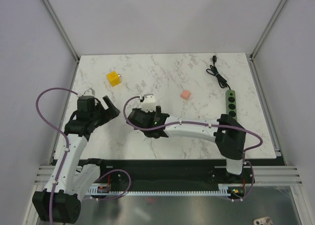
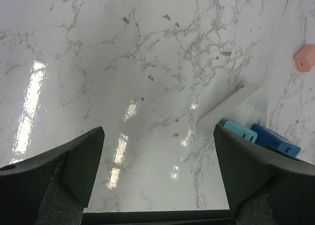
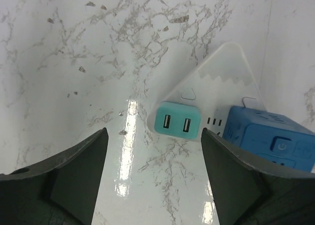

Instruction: Insert the plug

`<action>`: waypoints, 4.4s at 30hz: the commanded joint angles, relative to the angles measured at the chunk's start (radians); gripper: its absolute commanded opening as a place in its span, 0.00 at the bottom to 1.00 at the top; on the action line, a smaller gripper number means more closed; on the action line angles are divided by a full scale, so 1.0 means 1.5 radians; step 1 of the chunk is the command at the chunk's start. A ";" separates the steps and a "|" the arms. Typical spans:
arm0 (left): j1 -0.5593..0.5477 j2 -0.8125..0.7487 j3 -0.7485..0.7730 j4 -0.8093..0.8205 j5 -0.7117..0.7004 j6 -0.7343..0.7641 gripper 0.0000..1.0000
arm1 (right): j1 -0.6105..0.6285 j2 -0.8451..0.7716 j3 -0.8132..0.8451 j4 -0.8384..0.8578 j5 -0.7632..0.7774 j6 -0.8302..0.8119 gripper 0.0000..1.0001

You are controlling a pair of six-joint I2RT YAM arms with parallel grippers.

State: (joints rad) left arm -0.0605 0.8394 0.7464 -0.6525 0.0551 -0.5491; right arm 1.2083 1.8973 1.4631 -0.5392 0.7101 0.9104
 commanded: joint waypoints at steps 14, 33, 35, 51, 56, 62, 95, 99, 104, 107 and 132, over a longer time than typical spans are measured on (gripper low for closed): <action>-0.004 -0.029 0.008 0.035 0.073 0.043 1.00 | -0.120 -0.254 -0.083 -0.053 -0.127 -0.129 0.29; -0.005 -0.027 0.006 0.040 0.087 0.047 1.00 | -0.133 -0.190 -0.145 -0.017 -0.117 -0.132 0.20; -0.005 -0.026 0.005 0.041 0.092 0.048 1.00 | -0.137 -0.216 -0.135 -0.026 -0.108 -0.140 0.24; -0.012 -0.045 -0.007 0.069 0.157 0.067 0.98 | -0.412 -0.150 -0.066 -0.027 -0.112 -0.116 0.81; -0.012 -0.025 -0.007 0.070 0.161 0.070 0.97 | -0.421 -0.059 -0.030 -0.008 -0.063 -0.053 0.85; -0.012 -0.005 -0.007 0.070 0.159 0.071 0.97 | -0.427 0.007 -0.034 0.059 -0.007 0.045 0.84; -0.011 0.062 0.018 0.116 0.372 0.013 0.88 | -0.448 -0.183 -0.173 0.215 -0.286 -0.480 0.00; -0.011 0.094 0.047 0.183 0.475 -0.043 0.82 | -0.440 -0.275 -0.206 0.215 -0.471 -0.516 0.00; -0.012 0.149 0.152 0.184 0.597 -0.037 0.77 | -0.357 -0.370 -0.260 0.227 -0.590 -0.550 0.00; -0.016 0.163 0.187 0.184 0.647 -0.039 0.74 | -0.305 -0.403 -0.270 0.224 -0.614 -0.563 0.00; -0.108 0.162 0.039 0.298 0.648 -0.177 0.74 | -0.164 -0.412 -0.266 0.341 -0.568 -0.526 0.00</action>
State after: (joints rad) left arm -0.2115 1.1042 0.8448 -0.3035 0.9783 -0.7273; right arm 0.9558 1.2907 1.0546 -0.0826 -0.1673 0.1085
